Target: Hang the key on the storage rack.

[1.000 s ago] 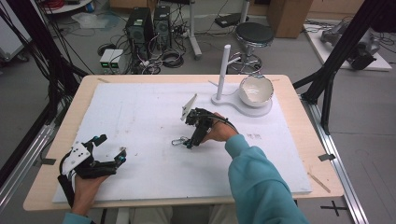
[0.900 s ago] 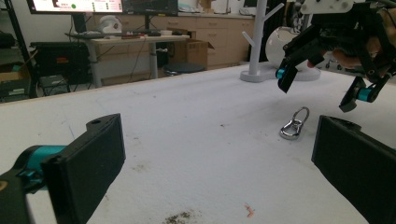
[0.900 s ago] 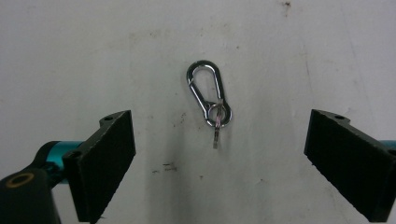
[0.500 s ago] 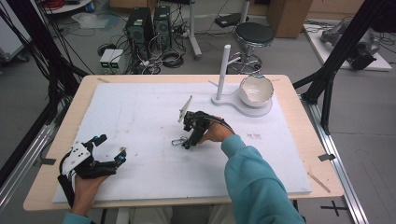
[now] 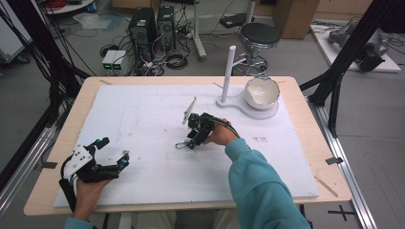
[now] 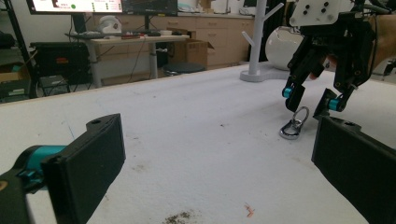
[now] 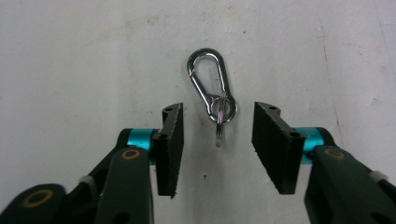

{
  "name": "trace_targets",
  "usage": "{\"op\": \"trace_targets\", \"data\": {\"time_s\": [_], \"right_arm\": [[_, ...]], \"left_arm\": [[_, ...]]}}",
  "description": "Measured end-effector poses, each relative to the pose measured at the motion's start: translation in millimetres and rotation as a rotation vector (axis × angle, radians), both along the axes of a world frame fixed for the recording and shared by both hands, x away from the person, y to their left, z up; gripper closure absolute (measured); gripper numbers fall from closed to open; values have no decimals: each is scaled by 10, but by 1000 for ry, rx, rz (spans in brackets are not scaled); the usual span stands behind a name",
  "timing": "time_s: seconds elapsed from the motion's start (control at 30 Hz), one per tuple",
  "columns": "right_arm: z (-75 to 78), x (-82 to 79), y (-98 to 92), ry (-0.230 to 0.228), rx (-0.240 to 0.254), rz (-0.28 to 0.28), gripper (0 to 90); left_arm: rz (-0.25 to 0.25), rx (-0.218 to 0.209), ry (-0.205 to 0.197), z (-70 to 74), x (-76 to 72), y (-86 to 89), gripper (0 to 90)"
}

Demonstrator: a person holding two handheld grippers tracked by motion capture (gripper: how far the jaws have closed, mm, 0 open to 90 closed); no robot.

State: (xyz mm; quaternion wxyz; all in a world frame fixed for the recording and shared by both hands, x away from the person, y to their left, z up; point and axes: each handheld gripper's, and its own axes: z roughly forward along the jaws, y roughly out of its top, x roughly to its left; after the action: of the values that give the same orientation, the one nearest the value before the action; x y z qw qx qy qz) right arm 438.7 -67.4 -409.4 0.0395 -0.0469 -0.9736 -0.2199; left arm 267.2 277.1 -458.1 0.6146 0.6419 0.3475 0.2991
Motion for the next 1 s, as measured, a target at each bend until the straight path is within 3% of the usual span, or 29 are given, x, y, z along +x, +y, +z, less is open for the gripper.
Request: {"op": "trace_targets", "data": {"time_s": [0.23,0.4,1.0], "right_arm": [[4,0,11,-8,-4,16,678],[10,-3,11,-3,-6,-7,730],[20,0,9,-16,-3,1,807]], "left_arm": [[-1,1,-1,0,-1,-1,32],[-1,1,-1,0,-2,-1,32],[-2,5,-2,0,-2,-2,32]]}}
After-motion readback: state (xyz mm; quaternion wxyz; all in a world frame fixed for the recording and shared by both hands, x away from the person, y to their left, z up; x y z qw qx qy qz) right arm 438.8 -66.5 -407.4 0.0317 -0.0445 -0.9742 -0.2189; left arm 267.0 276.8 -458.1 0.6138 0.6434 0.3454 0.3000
